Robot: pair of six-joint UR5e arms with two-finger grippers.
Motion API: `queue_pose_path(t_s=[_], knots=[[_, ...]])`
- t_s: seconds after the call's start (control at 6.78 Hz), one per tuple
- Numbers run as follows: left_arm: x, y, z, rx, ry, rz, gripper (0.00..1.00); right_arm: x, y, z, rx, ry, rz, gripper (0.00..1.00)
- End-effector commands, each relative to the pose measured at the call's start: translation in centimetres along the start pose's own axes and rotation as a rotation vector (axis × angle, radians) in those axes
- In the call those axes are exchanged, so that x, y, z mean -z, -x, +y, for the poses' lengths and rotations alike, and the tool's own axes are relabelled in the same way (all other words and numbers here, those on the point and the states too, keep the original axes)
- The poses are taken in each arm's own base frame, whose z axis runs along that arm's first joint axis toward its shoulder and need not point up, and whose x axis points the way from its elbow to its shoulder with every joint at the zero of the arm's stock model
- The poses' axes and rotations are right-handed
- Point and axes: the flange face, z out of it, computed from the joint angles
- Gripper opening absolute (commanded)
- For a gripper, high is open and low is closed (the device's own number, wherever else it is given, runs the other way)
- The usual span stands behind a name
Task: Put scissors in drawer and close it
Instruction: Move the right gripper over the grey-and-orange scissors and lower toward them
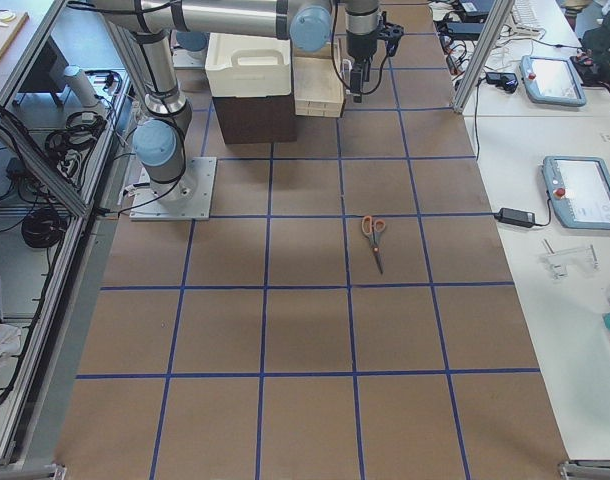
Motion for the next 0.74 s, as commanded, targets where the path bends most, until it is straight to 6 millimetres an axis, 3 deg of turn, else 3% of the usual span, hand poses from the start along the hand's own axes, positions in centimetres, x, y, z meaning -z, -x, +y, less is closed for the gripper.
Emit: queue_pose_path(t_s=[0.0,0.15,0.29,0.44,0.59], knots=[[0.2,0.0,0.0,0.001,-0.005,-0.002,1.00,-5.7,-6.0,-6.0,-0.229,-0.031,-0.009,1.00],[0.5,-0.1,0.3,-0.002,-0.010,0.004,1.00,-9.9,-8.4,-7.2,-0.338,0.032,-0.025,1.00],[0.6,-0.4,0.4,-0.006,-0.012,0.005,1.00,-12.7,-11.1,-8.4,-0.564,0.093,-0.077,1.00],[0.9,-0.4,0.7,-0.007,-0.018,0.006,1.00,-15.0,-13.4,-9.4,-0.634,0.117,-0.102,0.99],[-0.1,-0.6,0.0,-0.007,0.002,0.011,1.00,-17.7,-16.2,-10.7,-0.717,0.104,-0.077,1.00]])
